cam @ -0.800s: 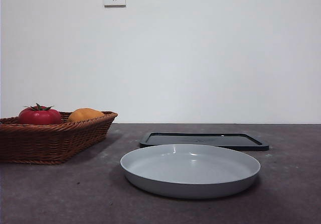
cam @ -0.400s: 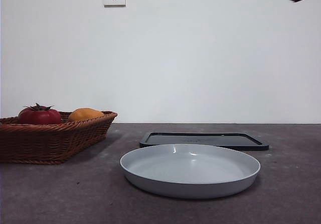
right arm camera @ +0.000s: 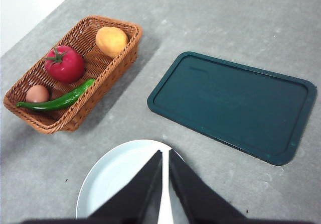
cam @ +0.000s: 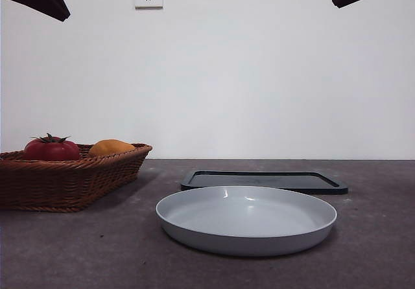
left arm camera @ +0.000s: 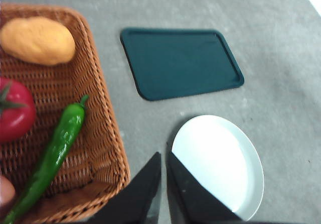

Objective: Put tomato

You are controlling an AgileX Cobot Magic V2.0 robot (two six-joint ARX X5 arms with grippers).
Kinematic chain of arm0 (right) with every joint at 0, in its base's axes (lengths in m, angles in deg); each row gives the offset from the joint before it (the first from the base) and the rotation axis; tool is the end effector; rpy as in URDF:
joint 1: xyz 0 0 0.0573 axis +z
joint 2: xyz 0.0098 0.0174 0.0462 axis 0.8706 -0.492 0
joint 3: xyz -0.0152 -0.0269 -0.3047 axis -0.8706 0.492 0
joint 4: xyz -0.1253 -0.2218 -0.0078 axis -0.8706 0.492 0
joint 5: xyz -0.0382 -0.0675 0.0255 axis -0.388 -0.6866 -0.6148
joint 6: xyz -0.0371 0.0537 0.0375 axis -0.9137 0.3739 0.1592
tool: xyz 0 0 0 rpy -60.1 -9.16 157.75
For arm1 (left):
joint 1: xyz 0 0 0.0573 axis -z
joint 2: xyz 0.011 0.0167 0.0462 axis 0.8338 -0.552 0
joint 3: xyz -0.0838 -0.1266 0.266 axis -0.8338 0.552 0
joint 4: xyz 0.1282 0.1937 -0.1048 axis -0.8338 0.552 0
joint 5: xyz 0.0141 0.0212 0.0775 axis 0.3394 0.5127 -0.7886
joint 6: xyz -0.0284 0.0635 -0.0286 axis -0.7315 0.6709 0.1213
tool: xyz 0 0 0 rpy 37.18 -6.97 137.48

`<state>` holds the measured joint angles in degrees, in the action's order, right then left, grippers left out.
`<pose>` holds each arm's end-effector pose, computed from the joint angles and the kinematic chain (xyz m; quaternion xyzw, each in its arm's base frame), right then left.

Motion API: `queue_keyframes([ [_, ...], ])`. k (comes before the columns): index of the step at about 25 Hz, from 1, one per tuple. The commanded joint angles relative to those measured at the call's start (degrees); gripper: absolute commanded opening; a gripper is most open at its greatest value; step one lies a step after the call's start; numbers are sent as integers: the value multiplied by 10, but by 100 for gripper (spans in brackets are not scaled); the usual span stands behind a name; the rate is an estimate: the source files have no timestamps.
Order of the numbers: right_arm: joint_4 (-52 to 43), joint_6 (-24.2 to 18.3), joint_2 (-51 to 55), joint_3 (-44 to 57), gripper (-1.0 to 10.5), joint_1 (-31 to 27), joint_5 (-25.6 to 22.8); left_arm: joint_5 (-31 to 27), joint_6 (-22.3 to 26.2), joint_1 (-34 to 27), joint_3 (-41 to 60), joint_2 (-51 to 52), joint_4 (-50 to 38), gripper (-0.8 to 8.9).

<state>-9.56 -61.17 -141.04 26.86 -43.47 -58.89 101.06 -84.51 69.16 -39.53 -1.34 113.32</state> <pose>0.1921 0.0799 0.3579 0.0634 0.2807 0.2853 0.9142 0.2095 -0.0705 0.3598 -0.1053 0.3413 -0.2572 0.8979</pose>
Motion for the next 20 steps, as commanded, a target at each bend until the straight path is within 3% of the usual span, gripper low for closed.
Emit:
queue_keyframes([
  [1, -5, -9, -4, -11, 12, 2, 0, 2, 6, 2, -13, -8, -1, 31],
  [3, -5, -9, -4, -11, 13, 2, 0, 2, 6, 2, -13, -8, 7, 45],
  [4, -5, -9, -4, -11, 41, 2, 0, 2, 6, 2, -13, -8, 8, 107],
  [6, -6, -8, -4, -11, 327, 2, -4, 1, 6, 2, -13, -8, 7, 431],
  [7, -5, -8, -4, -11, 525, 2, -8, 1, 2, 2, -13, -8, 5, 652],
  [8, -5, -8, -4, -11, 613, 2, -10, 1, 2, 2, -13, -8, 3, 785],
  [9, -5, -8, -4, -11, 622, 2, -10, 1, 2, 2, -13, -8, 2, 823],
  [20, -6, -8, -4, -11, 621, 2, -11, -4, -2, 0, -13, -8, 6, 814],
])
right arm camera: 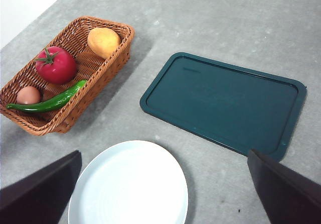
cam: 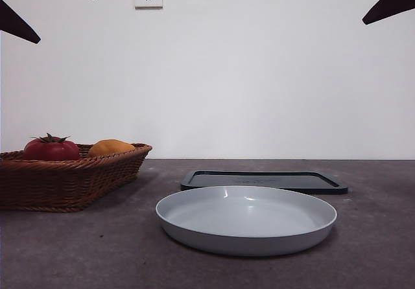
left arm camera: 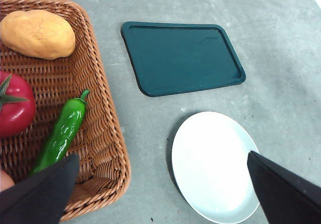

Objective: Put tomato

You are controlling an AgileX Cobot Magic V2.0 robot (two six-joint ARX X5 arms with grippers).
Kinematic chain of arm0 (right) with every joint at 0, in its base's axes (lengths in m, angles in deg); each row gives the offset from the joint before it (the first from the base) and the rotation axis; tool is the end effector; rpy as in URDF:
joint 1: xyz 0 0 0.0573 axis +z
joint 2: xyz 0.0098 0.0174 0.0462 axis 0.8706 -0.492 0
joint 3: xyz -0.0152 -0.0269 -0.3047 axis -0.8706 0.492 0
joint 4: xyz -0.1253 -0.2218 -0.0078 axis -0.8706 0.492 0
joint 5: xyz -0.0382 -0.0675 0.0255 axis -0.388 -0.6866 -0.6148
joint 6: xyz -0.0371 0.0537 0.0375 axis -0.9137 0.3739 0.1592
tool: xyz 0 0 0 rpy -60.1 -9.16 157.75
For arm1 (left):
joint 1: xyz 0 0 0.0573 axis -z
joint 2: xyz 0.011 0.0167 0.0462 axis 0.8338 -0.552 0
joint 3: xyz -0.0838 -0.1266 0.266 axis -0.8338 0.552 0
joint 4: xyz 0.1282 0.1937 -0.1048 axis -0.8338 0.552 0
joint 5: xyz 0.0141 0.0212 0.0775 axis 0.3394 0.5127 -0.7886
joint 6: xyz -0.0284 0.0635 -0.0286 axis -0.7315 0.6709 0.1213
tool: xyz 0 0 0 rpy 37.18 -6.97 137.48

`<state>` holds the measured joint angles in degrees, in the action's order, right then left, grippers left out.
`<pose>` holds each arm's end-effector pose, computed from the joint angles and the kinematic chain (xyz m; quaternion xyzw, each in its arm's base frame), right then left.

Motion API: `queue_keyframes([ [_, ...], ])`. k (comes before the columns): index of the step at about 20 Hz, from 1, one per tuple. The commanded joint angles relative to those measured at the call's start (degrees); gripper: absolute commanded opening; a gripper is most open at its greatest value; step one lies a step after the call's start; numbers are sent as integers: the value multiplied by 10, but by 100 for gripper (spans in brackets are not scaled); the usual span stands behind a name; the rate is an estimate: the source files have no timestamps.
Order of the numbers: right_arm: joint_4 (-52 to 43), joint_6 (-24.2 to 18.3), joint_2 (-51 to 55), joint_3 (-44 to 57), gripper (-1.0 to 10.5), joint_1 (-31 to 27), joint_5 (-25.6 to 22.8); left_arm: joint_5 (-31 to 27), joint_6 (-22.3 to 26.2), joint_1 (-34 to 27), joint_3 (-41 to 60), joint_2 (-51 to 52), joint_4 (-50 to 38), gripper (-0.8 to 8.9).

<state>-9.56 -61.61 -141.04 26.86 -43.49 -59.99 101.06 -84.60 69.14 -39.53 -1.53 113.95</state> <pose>0.1927 0.0789 0.3578 0.0576 0.2791 0.2774 0.9175 0.2096 -0.0704 0.3581 -0.1064 0.3481 -0.2555 0.8957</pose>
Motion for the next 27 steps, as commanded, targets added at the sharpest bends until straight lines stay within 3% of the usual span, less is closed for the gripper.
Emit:
queue_keyframes([
  [1, -6, -4, -4, -11, 621, 2, 0, -10, -2, 1, -13, -6, 3, 814],
  [9, -6, -4, -4, -11, 621, 2, 0, -122, 12, -8, -21, -56, 70, 814],
  [12, -6, -4, -4, -11, 621, 2, 0, -132, 34, -20, -56, -122, 105, 814],
  [16, -6, -4, -4, -11, 621, 2, 0, -195, 71, -28, -148, -234, 156, 814],
  [22, -6, -4, -4, -11, 621, 2, 0, -223, 111, -42, -266, -382, 159, 814],
  [27, -6, -4, -4, -11, 621, 2, 0, -223, 128, -51, -304, -457, 119, 814],
])
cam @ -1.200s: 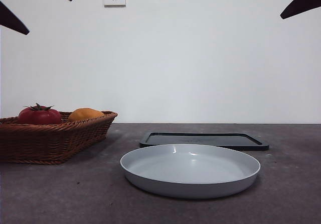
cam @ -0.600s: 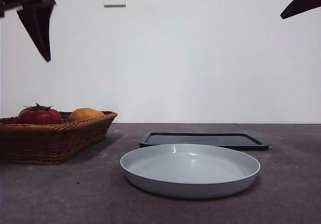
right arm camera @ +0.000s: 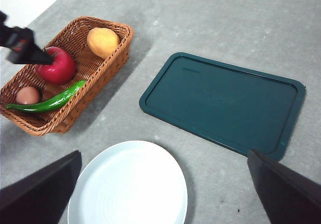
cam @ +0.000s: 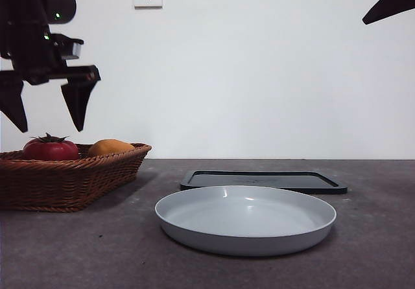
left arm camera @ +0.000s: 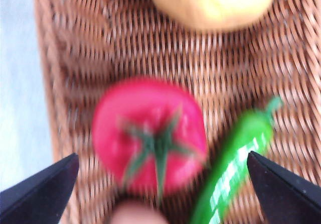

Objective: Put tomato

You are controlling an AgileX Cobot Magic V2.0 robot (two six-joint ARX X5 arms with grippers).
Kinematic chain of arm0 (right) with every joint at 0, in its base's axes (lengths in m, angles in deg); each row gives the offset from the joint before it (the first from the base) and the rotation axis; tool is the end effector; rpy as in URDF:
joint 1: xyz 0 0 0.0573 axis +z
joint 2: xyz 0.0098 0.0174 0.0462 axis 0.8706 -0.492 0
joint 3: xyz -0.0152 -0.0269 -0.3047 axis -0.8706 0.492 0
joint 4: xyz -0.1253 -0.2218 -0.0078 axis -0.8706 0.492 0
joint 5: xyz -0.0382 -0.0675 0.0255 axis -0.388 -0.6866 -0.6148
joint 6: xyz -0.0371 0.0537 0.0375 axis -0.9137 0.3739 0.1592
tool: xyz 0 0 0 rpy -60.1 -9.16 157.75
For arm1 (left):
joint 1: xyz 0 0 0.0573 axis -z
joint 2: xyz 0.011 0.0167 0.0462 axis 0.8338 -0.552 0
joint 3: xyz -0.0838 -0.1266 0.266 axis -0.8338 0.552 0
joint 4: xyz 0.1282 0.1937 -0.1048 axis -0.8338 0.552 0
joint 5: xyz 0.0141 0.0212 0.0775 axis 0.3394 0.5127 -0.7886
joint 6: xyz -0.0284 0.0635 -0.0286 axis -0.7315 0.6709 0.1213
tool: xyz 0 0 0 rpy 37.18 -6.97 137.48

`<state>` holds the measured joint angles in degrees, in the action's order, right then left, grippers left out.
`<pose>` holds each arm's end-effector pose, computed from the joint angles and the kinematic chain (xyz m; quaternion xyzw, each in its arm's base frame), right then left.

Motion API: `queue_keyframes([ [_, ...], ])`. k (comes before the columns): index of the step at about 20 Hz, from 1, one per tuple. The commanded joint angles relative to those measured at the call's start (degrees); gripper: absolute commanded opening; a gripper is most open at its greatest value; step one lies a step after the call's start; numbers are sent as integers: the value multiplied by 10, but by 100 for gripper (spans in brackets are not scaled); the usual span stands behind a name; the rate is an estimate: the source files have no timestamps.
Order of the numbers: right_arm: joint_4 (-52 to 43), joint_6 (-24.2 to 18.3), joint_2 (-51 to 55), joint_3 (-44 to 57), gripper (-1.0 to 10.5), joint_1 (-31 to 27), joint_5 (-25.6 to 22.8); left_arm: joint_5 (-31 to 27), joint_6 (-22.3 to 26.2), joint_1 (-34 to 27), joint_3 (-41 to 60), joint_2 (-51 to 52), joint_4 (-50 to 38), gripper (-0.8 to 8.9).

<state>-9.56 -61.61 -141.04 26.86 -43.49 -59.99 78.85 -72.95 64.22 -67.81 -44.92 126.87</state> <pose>0.1927 0.0789 0.3578 0.0576 0.2791 0.2774 0.9175 0.4032 -0.0549 0.2762 0.0475 0.5429 -0.0658 0.8359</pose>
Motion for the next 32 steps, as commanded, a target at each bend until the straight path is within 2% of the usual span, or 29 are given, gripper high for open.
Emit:
queue_keyframes([
  [1, -6, -4, -4, -11, 621, 2, 0, -1, 17, -2, -21, -33, -26, 814],
  [4, -6, -4, -4, -11, 621, 2, 0, -3, 24, -2, -21, -57, -57, 814],
  [12, -6, -4, -4, -11, 621, 2, 0, -7, 33, -3, -21, -96, -59, 801],
  [15, -6, -4, -4, -11, 621, 2, 0, -7, 33, -3, -21, -107, -54, 670],
  [18, -6, -4, -4, -11, 621, 2, 0, -8, 36, -3, -21, -107, -58, 361],
  [20, -6, -4, -4, -11, 621, 2, 0, -8, 38, -3, -24, -106, -49, 333],
  [24, -6, -4, -4, -11, 621, 2, 0, -6, 29, 1, -104, -105, 65, 333],
  [26, -6, -4, -4, -11, 621, 2, 0, 25, 13, 16, -178, -103, 149, 334],
  [28, -6, -4, -4, -11, 621, 2, 0, 82, 6, 52, -240, -94, 203, 334],
  [30, -6, -4, -4, -11, 621, 2, 0, 125, 6, 103, -246, -78, 204, 333],
  [32, -6, -4, -4, -11, 621, 2, 0, 130, 7, 167, -242, -79, 233, 333],
])
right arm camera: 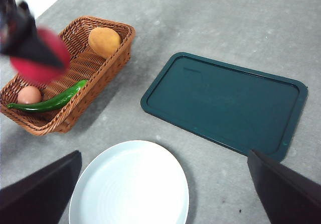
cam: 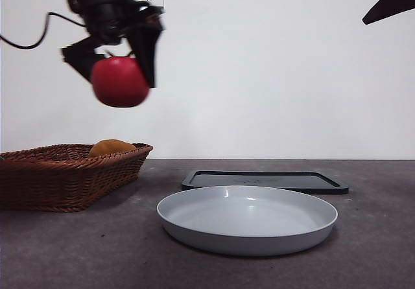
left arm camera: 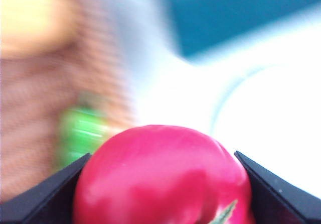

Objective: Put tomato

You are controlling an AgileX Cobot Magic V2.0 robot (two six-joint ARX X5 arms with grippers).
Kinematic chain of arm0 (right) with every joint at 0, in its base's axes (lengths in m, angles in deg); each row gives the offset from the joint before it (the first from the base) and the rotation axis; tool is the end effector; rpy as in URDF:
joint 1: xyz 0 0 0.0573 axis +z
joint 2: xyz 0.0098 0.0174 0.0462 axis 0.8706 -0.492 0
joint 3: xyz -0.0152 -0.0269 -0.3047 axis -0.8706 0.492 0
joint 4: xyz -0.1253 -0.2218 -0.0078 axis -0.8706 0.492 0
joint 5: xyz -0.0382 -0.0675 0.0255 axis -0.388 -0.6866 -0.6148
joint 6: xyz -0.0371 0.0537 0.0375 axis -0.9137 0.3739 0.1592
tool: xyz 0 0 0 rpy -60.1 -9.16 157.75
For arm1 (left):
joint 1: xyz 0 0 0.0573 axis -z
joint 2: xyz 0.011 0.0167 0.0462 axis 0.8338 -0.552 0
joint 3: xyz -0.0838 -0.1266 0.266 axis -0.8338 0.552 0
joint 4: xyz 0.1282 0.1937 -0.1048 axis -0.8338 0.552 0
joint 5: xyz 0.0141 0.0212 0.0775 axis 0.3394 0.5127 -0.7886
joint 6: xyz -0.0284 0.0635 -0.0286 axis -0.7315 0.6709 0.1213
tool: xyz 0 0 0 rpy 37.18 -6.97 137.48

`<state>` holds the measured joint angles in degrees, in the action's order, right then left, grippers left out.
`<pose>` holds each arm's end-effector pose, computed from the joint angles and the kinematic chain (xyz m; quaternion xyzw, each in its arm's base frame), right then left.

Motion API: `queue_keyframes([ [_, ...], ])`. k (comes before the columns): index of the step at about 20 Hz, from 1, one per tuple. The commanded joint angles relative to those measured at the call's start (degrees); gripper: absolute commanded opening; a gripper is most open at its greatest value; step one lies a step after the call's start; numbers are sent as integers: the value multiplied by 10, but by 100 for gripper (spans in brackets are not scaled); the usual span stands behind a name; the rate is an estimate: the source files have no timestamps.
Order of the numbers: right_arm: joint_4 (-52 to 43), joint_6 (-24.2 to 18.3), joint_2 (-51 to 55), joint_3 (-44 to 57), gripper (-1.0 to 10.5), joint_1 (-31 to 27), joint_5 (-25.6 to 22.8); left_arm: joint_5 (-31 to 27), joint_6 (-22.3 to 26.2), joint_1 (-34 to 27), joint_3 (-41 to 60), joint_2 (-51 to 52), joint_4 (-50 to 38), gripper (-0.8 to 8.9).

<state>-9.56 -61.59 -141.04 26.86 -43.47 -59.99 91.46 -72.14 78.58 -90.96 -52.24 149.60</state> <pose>0.1927 0.0790 0.3578 0.0577 0.2792 0.2775 0.9174 0.3852 -0.1706 0.3293 0.0642 0.5872 -0.2538 0.7659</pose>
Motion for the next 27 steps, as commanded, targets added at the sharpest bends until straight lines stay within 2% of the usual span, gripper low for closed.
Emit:
queue_keyframes([
  [1, -6, -4, -4, -11, 621, 2, 0, 3, -1, 57, -6, -5, 6, 333],
  [5, -6, -4, -4, -11, 621, 2, 0, 3, 7, 160, -2, -6, -1, 333],
  [9, -6, -4, -4, -11, 621, 2, 0, -2, 7, 214, 20, -14, -28, 333],
  [17, -6, -4, -4, -11, 621, 2, 0, -2, -16, 240, 151, -19, -177, 333],
  [20, -6, -4, -4, -11, 621, 2, 0, -23, -16, 242, 153, -38, -198, 333],
  [27, -6, -4, -4, -11, 621, 2, 0, -23, -16, 243, 153, -81, -214, 334],
])
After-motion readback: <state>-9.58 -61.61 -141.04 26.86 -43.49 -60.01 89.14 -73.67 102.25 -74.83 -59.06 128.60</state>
